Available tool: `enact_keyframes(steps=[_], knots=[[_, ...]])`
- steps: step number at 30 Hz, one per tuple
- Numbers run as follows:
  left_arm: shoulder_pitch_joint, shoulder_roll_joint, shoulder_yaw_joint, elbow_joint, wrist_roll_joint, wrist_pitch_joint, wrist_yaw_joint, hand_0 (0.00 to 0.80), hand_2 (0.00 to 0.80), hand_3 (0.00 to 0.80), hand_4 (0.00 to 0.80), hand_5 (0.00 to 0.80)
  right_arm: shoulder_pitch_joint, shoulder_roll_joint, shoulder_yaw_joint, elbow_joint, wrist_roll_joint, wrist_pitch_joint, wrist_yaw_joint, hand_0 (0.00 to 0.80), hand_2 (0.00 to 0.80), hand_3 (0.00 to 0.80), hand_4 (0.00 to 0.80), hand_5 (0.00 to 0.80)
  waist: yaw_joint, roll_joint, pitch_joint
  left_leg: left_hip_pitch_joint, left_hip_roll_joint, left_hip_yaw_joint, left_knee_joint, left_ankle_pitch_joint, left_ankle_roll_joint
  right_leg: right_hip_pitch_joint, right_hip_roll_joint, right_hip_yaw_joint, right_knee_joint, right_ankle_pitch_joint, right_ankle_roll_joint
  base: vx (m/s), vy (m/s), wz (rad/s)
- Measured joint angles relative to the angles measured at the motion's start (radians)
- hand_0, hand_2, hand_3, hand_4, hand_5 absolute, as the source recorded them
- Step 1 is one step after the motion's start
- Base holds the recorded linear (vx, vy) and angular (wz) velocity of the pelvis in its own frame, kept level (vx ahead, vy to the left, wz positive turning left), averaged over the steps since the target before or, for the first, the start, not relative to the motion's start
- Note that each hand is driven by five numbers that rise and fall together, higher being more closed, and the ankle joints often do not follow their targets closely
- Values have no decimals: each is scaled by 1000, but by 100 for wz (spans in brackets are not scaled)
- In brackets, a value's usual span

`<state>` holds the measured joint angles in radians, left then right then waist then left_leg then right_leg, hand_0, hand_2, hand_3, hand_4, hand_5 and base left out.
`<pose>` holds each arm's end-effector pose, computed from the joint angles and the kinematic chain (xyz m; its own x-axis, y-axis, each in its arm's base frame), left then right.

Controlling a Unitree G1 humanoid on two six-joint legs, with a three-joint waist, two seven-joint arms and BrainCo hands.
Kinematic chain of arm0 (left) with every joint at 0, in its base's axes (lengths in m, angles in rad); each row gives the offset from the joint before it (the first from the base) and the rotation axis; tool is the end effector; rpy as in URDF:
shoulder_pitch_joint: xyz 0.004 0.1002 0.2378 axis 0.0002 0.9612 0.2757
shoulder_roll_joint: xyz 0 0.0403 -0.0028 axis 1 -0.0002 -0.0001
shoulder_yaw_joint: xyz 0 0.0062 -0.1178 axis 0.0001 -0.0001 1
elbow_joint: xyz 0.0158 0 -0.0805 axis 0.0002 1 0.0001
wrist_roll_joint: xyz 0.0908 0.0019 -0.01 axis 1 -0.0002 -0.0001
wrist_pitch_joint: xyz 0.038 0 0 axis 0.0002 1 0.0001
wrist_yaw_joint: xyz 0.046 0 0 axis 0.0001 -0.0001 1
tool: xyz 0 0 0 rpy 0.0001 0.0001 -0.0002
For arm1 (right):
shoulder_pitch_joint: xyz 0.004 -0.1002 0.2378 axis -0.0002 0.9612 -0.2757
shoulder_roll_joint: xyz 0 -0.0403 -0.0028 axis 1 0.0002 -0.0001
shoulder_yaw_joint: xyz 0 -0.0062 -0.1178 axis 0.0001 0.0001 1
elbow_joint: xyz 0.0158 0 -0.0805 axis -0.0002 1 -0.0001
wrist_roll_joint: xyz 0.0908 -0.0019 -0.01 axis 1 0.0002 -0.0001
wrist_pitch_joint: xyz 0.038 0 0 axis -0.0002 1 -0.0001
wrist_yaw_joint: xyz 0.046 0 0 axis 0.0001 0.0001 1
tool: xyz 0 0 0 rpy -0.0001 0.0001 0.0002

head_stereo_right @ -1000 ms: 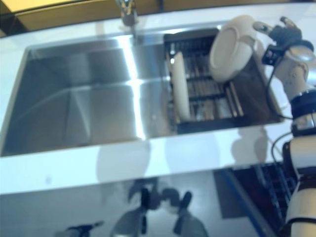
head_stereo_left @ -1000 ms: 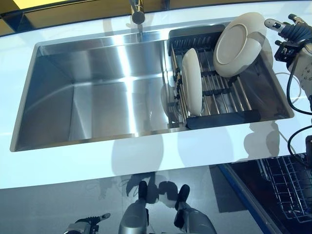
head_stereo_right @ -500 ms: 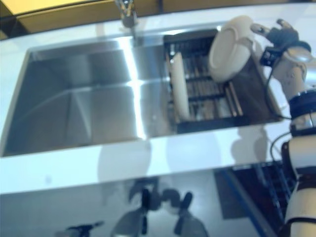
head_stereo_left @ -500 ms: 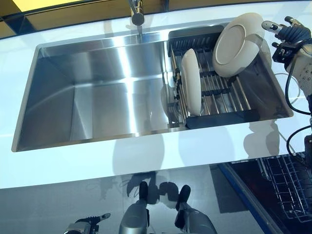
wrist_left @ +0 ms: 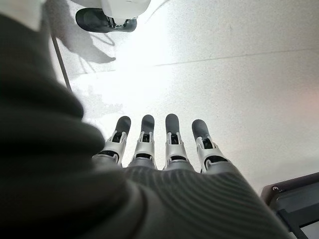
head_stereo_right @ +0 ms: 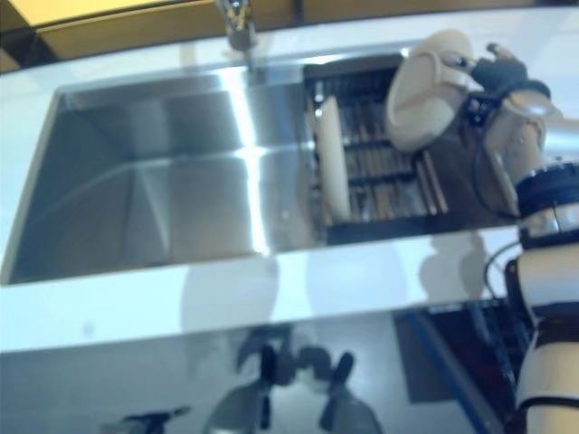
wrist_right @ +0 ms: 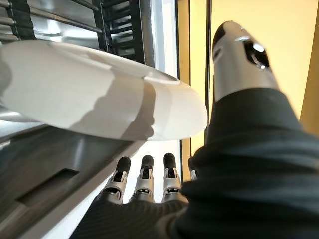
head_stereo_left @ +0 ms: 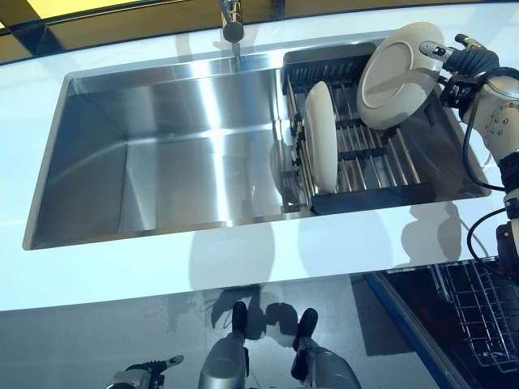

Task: Take plates into dishwasher

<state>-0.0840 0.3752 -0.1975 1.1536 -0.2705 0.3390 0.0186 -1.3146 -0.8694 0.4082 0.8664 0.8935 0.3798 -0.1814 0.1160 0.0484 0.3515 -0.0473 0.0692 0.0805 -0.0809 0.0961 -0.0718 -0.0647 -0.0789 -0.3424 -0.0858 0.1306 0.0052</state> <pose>0.0969 0.2650 -0.1021 0.1525 0.2816 -0.9474 -0.0518 0.9595 0.2768 0.3433 -0.2779 0.3011 0.9574 -0.2836 0.0536 0.2832 0.9589 0.0144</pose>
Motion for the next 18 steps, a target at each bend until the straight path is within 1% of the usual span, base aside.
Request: enact_keyframes(steps=[11, 18], knots=[[0, 0, 0, -1, 0, 1, 0, 0, 0, 0, 0, 0, 0, 21, 32, 2, -1, 80, 22, 0, 0, 0, 0, 0, 0, 0, 0, -1, 0, 0, 0, 0, 0, -1, 0, 0, 0, 0, 0, 0, 0, 0], [-1, 0, -17, -6, -2, 2, -1, 0, 0, 0, 0, 0, 0, 37, 36, 4, -1, 107, 46, 0, 0, 0, 0, 0, 5, 1, 0, -15, 0, -1, 1, 1, 0, -13, 0, -1, 0, 0, 0, 0, 0, 0]])
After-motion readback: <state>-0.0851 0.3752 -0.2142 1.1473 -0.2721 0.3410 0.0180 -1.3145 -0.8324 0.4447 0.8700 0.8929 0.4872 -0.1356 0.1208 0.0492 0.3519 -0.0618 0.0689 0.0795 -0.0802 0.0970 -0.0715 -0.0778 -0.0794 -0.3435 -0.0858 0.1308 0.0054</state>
